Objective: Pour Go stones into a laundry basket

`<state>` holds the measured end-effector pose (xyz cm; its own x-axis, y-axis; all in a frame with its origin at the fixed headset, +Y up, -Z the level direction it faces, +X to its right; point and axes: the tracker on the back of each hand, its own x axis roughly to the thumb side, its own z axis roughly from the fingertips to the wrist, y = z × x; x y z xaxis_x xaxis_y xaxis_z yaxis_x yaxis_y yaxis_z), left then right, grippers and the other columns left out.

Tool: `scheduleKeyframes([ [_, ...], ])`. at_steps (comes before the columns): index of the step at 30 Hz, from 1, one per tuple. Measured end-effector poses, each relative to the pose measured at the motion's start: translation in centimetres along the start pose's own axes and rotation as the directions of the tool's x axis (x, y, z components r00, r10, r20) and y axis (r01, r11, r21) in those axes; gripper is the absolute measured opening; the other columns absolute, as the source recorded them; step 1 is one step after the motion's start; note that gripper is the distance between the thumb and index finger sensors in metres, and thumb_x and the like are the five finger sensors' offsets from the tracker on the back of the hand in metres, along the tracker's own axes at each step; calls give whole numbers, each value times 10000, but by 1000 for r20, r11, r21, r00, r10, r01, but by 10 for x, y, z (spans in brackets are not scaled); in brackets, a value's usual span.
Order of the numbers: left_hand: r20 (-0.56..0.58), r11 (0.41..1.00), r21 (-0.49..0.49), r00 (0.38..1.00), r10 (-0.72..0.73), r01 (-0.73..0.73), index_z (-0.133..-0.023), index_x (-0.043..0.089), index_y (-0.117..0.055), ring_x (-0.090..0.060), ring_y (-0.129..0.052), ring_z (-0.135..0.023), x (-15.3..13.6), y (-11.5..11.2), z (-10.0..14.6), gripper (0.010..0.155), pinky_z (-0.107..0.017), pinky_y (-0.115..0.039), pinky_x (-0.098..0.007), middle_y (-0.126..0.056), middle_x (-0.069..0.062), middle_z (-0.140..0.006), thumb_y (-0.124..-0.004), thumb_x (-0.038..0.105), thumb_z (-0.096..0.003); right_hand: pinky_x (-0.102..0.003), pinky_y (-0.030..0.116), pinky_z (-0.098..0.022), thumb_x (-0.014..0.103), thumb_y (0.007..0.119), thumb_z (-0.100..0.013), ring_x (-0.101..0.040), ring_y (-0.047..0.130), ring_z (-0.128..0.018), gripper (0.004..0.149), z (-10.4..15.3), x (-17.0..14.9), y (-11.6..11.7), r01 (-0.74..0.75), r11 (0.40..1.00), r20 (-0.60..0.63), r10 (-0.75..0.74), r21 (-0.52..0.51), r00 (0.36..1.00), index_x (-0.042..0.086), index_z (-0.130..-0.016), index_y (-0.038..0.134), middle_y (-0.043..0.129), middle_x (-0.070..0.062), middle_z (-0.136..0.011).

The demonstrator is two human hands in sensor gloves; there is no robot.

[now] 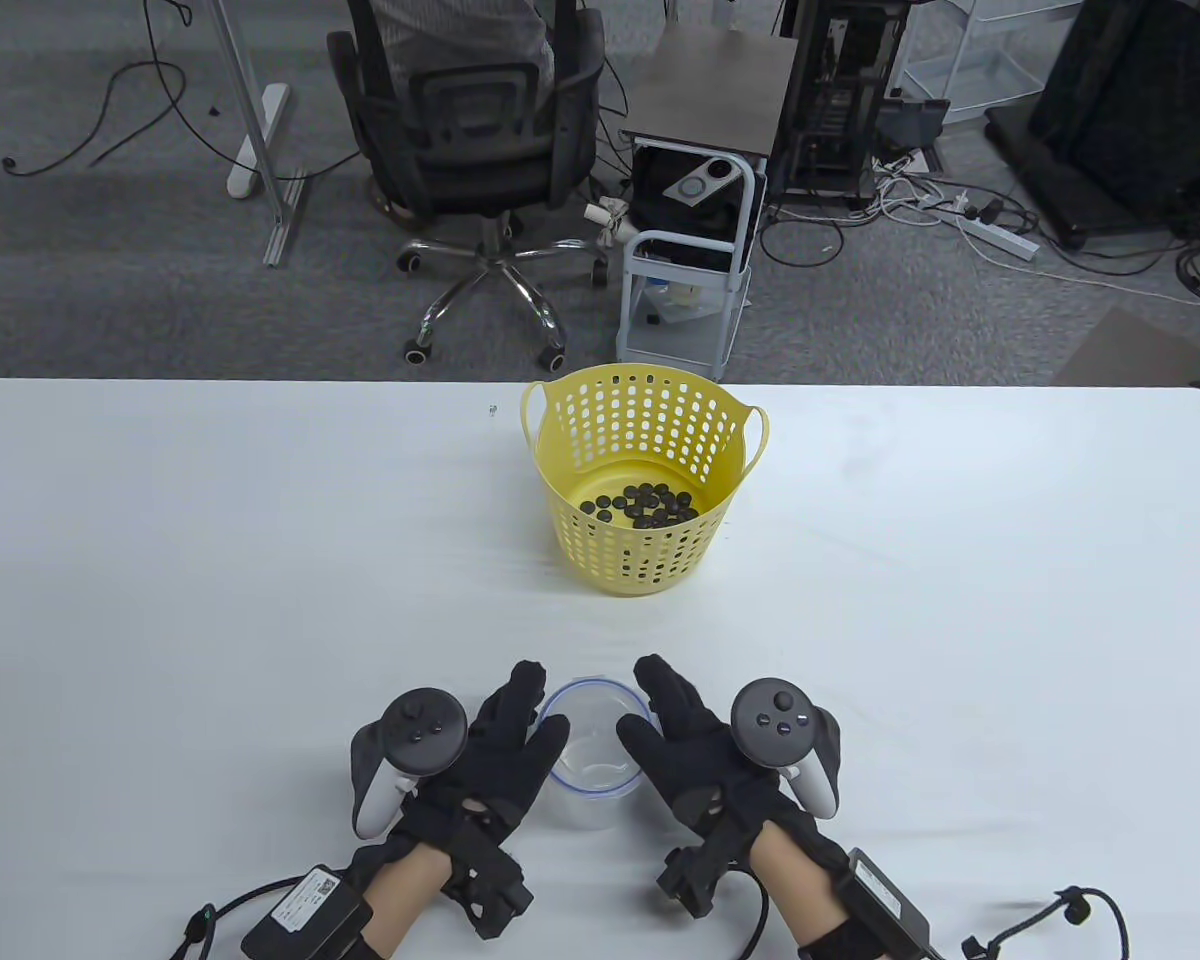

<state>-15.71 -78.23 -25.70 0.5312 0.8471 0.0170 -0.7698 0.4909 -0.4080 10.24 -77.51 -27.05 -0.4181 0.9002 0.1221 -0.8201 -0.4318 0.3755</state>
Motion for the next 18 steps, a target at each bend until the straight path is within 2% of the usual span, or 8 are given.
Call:
scheduleKeyframes([
  [4,-10,996,-89,1000,8,-9,-1096,237,-93,-425,-536,-1080,0,-6,-4,956,-710,-602,-588,-322,-93,-1226,-406,852,-434,-748,586,-587,660,567,-500,-681,500,-924,877,-2,-3,6,56,996,-7,-56,64,998,47,-1069,303,382,-297,-1130],
  [6,-53,995,-96,999,-4,-1,-1101,201,-99,-432,-573,-1082,1,-10,-3,963,-708,-626,-590,-388,-105,-1234,-354,846,-433,-736,624,-582,692,520,-493,-672,552,-923,893,-2,-6,9,72,993,-28,-69,94,997,47,-1068,293,422,-280,-1136],
  [8,-42,993,-116,999,22,-27,-1107,205,-122,-449,-543,-1090,1,-9,-6,955,-711,-603,-605,-381,-109,-1241,-374,835,-435,-757,585,-587,681,540,-498,-686,508,-931,890,-2,-6,10,112,988,-38,-109,107,993,48,-1071,288,401,-286,-1142],
  [9,-35,991,-134,999,8,-12,-1106,202,-111,-448,-528,-1095,0,-7,-6,956,-717,-592,-606,-363,-108,-1244,-368,835,-437,-752,583,-593,682,537,-497,-677,511,-934,892,0,-5,11,87,992,-26,-85,91,996,46,-1069,284,397,-283,-1141],
  [10,-21,992,-124,1000,-1,-2,-1107,205,-118,-445,-529,-1095,0,-6,-7,957,-716,-596,-604,-366,-108,-1243,-369,840,-437,-743,608,-581,688,539,-493,-675,547,-919,893,0,-4,10,55,997,-13,-55,58,998,41,-1065,310,431,-287,-1131],
  [14,-4,995,-93,1000,-25,25,-1113,214,-163,-441,-544,-1087,-1,-4,-8,972,-712,-601,-601,-389,-116,-1232,-393,857,-422,-739,612,-577,693,572,-482,-675,565,-906,908,0,0,4,-18,999,7,18,27,1000,21,-1058,371,476,-311,-1110],
  [18,32,997,-21,997,-68,69,-1116,227,-200,-441,-556,-1067,3,5,-5,968,-703,-602,-596,-386,-131,-1214,-447,843,-411,-727,627,-570,705,622,-461,-664,598,-890,921,0,5,-3,-99,995,34,100,-21,994,23,-1051,434,525,-317,-1091],
])
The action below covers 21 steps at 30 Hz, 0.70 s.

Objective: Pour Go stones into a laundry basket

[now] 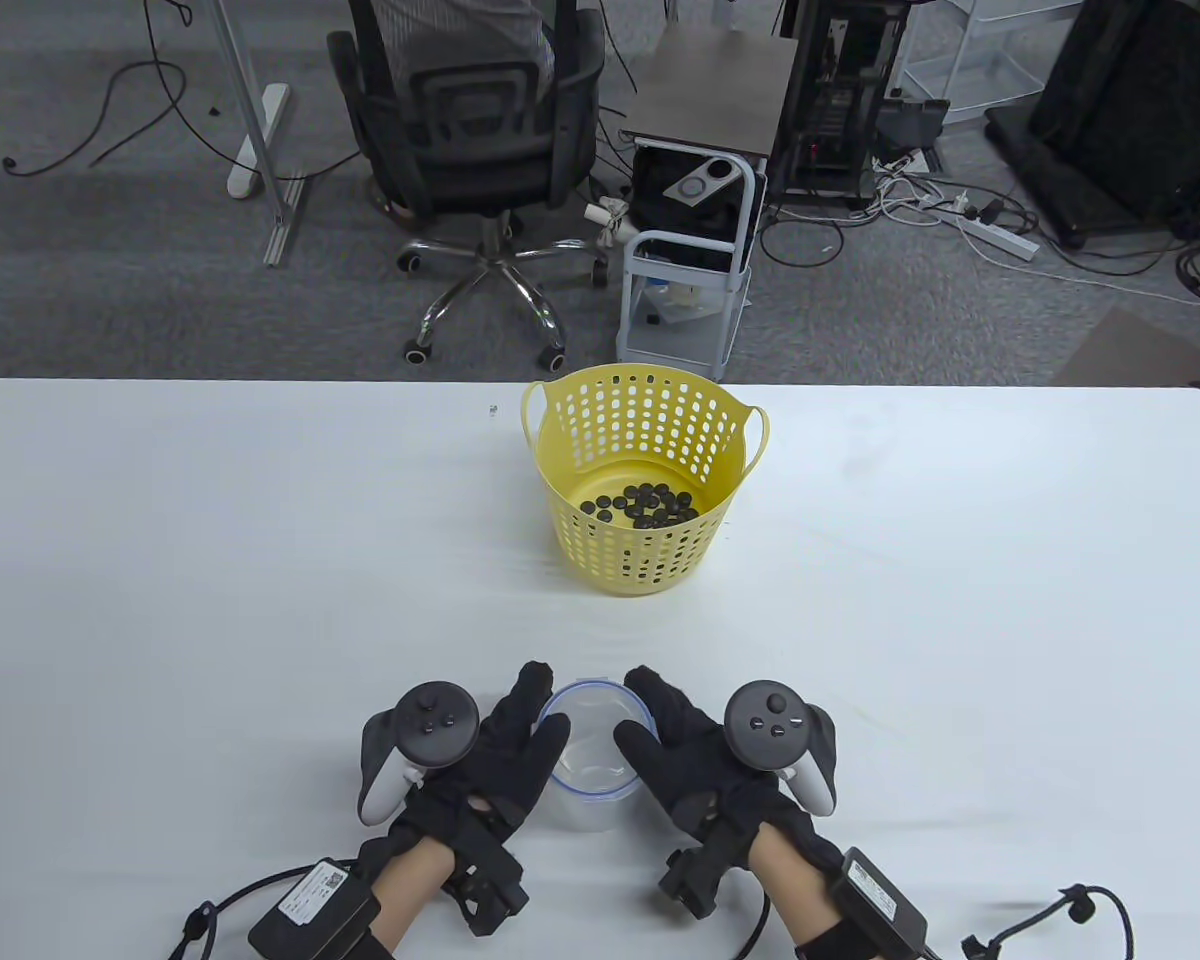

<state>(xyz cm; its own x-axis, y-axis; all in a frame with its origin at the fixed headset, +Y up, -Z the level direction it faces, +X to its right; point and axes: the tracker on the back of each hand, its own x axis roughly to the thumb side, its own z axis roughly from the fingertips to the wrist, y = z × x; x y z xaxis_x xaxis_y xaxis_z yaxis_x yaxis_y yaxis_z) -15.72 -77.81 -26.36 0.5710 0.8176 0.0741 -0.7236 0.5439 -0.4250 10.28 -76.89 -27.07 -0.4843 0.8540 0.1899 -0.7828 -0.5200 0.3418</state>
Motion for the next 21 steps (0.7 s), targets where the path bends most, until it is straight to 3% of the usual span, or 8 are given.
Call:
scheduleKeyframes([
  [5,63,980,177,993,-99,86,-1124,269,-274,-432,-577,-1058,11,22,11,930,-695,-611,-596,-413,-128,-1206,-517,823,-418,-740,593,-584,709,665,-446,-660,578,-905,919,5,8,-12,-18,996,43,22,-89,999,57,-1060,462,521,-306,-1097],
  [12,68,875,409,948,-311,258,-1123,315,-366,-419,-582,-1064,22,51,31,880,-696,-607,-604,-453,-67,-1209,-575,801,-420,-741,536,-623,689,720,-431,-631,527,-946,863,15,24,-40,-142,938,142,195,-317,970,112,-1050,552,549,-256,-1107],
  [17,8,760,533,896,-444,371,-1118,344,-422,-398,-544,-1093,24,69,39,849,-712,-577,-612,-459,-24,-1219,-599,790,-417,-737,451,-659,678,733,-430,-599,436,-994,848,19,22,-56,-326,849,85,393,-415,916,141,-1058,542,493,-229,-1133],
  [21,-104,649,555,818,-565,519,-1119,377,-445,-379,-420,-1133,19,75,40,831,-735,-513,-620,-407,8,-1240,-596,794,-417,-735,382,-675,670,739,-430,-576,378,-1018,850,18,14,-62,-477,760,-28,520,-441,854,157,-1067,507,454,-216,-1148],
])
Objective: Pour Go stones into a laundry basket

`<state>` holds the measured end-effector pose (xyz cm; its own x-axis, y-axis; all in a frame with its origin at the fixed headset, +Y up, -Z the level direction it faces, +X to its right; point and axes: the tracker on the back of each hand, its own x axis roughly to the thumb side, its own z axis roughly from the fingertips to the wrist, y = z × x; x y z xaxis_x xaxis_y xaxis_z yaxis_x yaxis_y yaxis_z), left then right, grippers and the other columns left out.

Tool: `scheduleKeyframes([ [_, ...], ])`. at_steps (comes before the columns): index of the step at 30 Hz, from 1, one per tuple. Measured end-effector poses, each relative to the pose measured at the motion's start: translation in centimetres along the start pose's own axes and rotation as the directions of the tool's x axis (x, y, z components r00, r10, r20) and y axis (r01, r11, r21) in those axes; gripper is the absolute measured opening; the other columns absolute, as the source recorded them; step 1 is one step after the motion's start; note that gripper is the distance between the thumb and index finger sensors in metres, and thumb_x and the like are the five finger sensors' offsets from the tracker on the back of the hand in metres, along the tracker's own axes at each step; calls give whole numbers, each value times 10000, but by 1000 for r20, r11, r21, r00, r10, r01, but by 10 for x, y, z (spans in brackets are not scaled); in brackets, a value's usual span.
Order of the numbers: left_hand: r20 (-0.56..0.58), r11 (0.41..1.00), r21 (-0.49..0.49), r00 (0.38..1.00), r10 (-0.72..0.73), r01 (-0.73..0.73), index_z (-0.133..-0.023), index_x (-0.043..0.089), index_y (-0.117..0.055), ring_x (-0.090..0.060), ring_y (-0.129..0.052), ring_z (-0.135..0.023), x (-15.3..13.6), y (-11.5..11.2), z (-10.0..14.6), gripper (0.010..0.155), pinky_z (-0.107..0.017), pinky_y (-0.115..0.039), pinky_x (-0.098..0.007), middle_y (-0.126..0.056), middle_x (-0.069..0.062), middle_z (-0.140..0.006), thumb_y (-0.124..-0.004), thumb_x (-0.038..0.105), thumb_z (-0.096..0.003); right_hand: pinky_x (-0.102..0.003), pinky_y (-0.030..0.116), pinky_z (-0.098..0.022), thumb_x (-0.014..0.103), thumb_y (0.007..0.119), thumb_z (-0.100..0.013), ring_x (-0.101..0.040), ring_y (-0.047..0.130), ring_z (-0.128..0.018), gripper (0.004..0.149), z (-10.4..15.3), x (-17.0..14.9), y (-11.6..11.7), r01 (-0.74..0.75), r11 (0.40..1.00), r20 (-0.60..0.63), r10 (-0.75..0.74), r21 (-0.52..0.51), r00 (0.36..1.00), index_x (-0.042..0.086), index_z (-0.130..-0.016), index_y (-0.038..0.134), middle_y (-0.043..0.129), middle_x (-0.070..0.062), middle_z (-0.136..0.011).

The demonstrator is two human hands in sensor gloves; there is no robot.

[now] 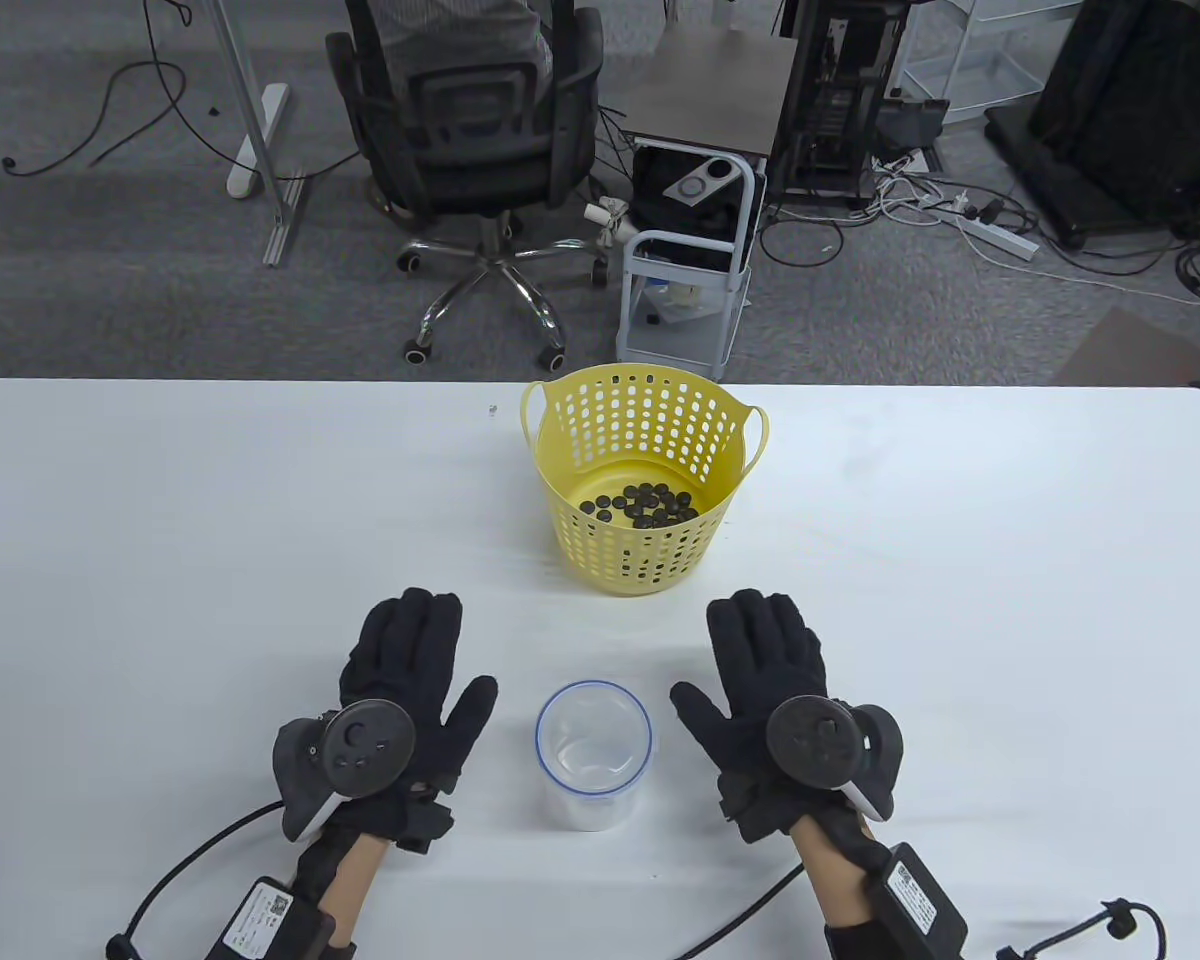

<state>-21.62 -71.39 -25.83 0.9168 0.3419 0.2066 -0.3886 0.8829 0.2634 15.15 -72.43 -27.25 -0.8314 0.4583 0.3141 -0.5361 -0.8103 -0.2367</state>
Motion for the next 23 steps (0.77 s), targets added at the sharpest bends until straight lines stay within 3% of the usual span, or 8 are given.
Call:
scheduleKeyframes([
  [7,-61,984,-83,985,-162,157,-1117,405,-455,-346,-355,-1152,-17,-12,-7,821,-748,-449,-635,-377,41,-1249,-599,798,-412,-734,322,-685,662,744,-428,-562,325,-1035,862,-1,-17,12,-134,988,-109,142,82,984,175,-1076,452,400,-200,-1164],
  [16,-99,955,-193,964,-247,225,-1115,410,-461,-339,-374,-1155,-32,-29,-13,817,-748,-442,-644,-395,43,-1250,-599,796,-409,-733,320,-685,671,731,-428,-561,330,-1036,874,-3,-27,26,-198,962,-139,225,186,964,174,-1079,426,397,-203,-1164],
  [23,-99,954,-201,964,-245,222,-1115,409,-461,-337,-379,-1155,-32,-32,-15,817,-746,-442,-647,-398,46,-1249,-600,795,-408,-732,318,-686,671,730,-429,-565,332,-1034,875,-5,-29,32,-197,956,-141,230,217,963,171,-1080,425,401,-210,-1162],
])
